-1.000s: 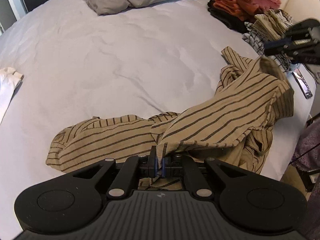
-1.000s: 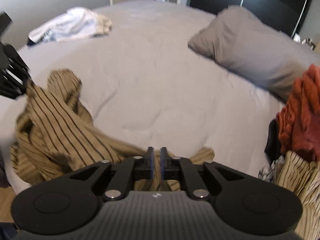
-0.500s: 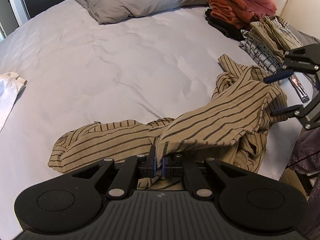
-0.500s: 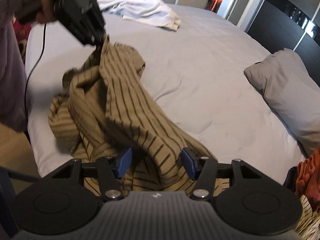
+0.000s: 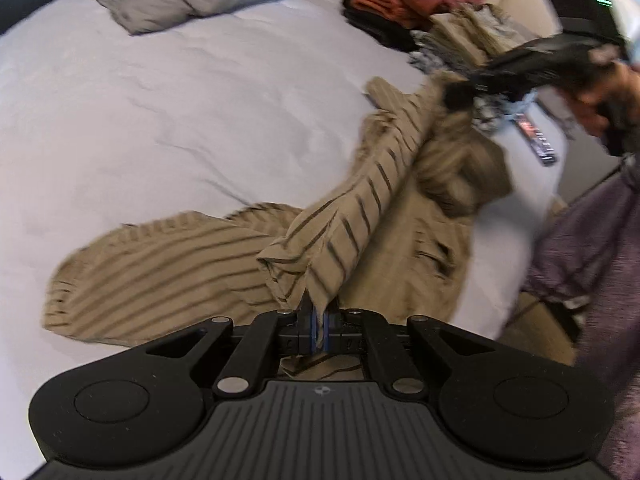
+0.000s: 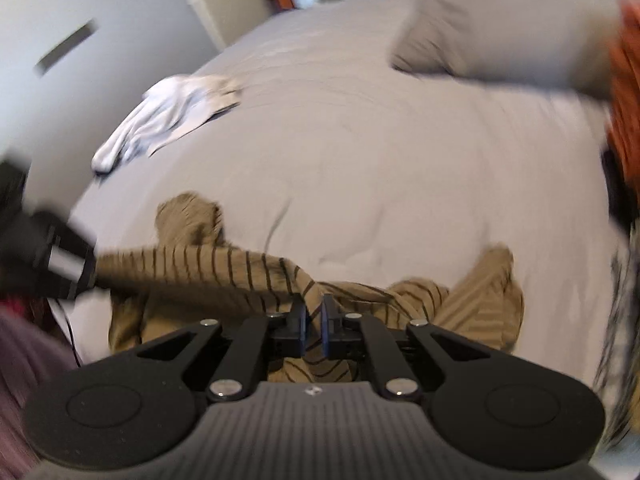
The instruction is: Fold clothes
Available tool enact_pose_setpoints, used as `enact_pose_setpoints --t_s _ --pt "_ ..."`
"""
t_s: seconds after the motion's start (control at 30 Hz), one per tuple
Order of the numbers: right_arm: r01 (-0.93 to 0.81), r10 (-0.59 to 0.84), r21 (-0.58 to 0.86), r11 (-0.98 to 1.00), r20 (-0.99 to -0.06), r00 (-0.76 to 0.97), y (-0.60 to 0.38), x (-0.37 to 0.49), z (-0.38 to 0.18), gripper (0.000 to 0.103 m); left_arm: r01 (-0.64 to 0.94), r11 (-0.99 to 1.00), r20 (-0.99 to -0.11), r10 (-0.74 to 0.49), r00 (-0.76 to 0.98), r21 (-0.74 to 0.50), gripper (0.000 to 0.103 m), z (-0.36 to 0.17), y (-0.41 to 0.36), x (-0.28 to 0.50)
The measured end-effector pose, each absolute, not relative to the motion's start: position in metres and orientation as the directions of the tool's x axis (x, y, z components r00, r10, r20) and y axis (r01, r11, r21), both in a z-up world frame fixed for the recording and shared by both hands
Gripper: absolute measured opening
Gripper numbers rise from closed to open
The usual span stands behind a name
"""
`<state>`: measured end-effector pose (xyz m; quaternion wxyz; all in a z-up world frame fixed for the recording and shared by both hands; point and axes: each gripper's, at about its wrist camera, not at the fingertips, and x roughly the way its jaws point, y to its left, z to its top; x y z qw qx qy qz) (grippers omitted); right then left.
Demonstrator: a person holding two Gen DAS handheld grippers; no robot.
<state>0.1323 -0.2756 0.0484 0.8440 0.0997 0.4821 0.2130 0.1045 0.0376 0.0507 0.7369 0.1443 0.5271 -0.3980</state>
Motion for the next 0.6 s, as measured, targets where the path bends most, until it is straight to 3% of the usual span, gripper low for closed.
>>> enact_pose_setpoints --t_s 0.13,0.23,0.3,0.37,0.4,0.5,0.57,0.6 --pt "-0.190 0.417 0.371 0.909 -0.824 0.383 -0.275 0.146 0.027 0.008 0.699 0.658 -0.874 -0.476 0.095 -0.282 0.001 0.049 0.046 0.112" --pt "-0.216 0.426 0.370 0.903 -0.834 0.351 -0.267 0.145 0.019 0.009 0.686 0.686 -0.891 -0.436 0.124 -0.241 0.001 0.044 0.049 0.117" --pt "-0.231 0.404 0.340 0.912 -0.844 0.354 -0.260 0.144 0.016 0.017 0.686 0.694 -0.901 -0.413 0.129 -0.220 0.001 0.041 0.049 0.119" --pt "-0.248 0.361 0.283 0.927 -0.853 0.377 -0.256 0.142 0.017 0.035 0.692 0.699 -0.913 -0.381 0.146 -0.181 0.001 0.037 0.046 0.119" --pt "-0.258 0.337 0.249 0.933 -0.856 0.393 -0.255 0.140 0.020 0.039 0.696 0.701 -0.919 -0.362 0.159 -0.156 0.002 0.036 0.044 0.118" --pt "-0.285 0.288 0.168 0.944 -0.843 0.455 -0.253 0.135 0.033 0.040 0.724 0.687 -0.924 -0.310 0.222 -0.057 0.022 0.039 0.042 0.113" --pt "-0.316 0.257 0.102 0.943 -0.826 0.501 -0.249 0.129 0.043 0.041 0.735 0.678 -0.913 -0.299 0.278 0.002 0.041 0.045 0.041 0.109" --pt "-0.338 0.249 0.070 0.938 -0.816 0.521 -0.247 0.125 0.048 0.041 0.740 0.673 -0.905 -0.299 0.302 0.025 0.045 0.047 0.041 0.106"
